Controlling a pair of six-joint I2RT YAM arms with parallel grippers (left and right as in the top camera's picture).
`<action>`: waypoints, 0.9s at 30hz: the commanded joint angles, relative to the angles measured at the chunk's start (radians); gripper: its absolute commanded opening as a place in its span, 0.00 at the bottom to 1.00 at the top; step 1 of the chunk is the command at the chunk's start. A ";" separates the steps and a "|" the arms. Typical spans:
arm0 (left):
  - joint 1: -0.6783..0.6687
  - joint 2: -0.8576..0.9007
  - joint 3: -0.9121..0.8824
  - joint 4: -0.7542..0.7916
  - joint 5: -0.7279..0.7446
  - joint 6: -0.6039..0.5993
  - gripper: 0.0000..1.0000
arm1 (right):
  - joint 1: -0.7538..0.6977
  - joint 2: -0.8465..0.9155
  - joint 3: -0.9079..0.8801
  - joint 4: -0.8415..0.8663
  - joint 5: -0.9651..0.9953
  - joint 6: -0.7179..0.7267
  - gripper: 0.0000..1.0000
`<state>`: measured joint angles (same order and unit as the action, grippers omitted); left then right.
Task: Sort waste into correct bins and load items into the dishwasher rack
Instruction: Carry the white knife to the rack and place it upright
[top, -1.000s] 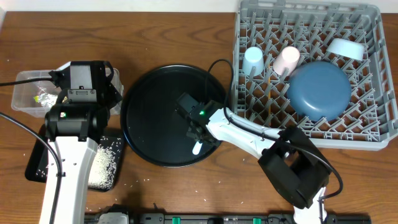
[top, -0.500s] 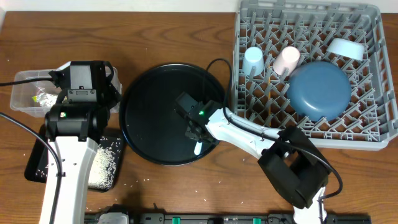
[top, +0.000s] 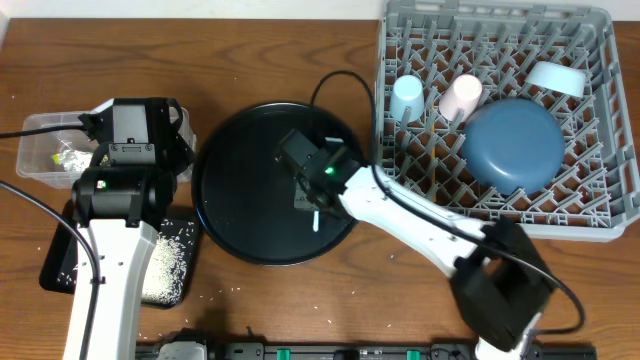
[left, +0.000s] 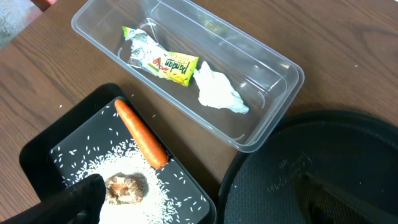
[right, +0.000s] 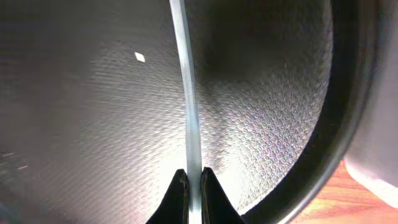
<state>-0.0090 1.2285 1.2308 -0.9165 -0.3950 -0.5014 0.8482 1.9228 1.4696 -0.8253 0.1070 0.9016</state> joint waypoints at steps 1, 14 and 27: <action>0.004 0.000 0.001 -0.003 -0.006 -0.016 0.98 | -0.017 -0.055 0.022 -0.002 0.028 -0.080 0.01; 0.004 0.000 0.001 -0.003 -0.006 -0.016 0.98 | -0.290 -0.298 0.022 -0.127 0.028 -0.346 0.01; 0.004 0.000 0.001 -0.003 -0.006 -0.016 0.98 | -0.631 -0.293 0.013 -0.200 0.024 -0.541 0.01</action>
<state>-0.0090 1.2285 1.2308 -0.9165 -0.3950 -0.5018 0.2550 1.6150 1.4780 -1.0222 0.1284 0.4210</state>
